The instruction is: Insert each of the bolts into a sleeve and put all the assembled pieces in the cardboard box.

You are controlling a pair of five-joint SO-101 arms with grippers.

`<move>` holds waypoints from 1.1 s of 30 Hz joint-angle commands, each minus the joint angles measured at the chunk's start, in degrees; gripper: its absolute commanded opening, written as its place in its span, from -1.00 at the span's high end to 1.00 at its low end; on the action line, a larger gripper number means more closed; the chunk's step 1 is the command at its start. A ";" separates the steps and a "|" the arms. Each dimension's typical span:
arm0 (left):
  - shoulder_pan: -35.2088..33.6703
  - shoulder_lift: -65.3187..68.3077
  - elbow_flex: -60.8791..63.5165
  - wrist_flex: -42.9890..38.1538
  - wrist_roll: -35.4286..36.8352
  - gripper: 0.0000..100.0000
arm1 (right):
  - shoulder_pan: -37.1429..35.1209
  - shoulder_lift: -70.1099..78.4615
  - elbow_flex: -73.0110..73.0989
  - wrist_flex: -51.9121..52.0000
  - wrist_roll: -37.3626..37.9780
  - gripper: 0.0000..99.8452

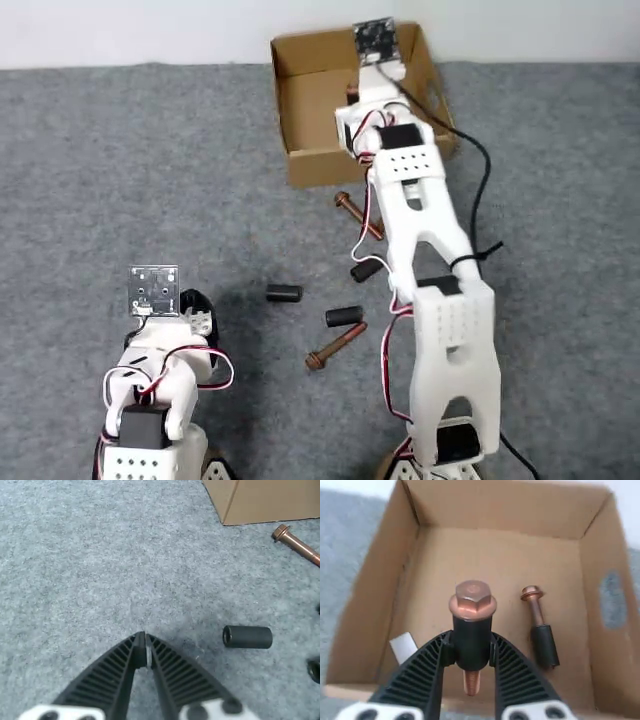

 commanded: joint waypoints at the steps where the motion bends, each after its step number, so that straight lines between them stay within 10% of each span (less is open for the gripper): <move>1: -0.35 -0.26 -0.40 0.18 -0.44 0.99 | -0.40 3.30 -7.74 -0.66 3.43 0.98; 10: -0.35 -0.26 -0.40 0.18 -0.44 0.99 | -1.98 9.63 -17.32 13.23 5.10 0.61; 33: -2.73 -0.26 -0.40 0.09 -0.53 0.99 | -4.35 9.89 -49.41 59.38 -5.19 0.97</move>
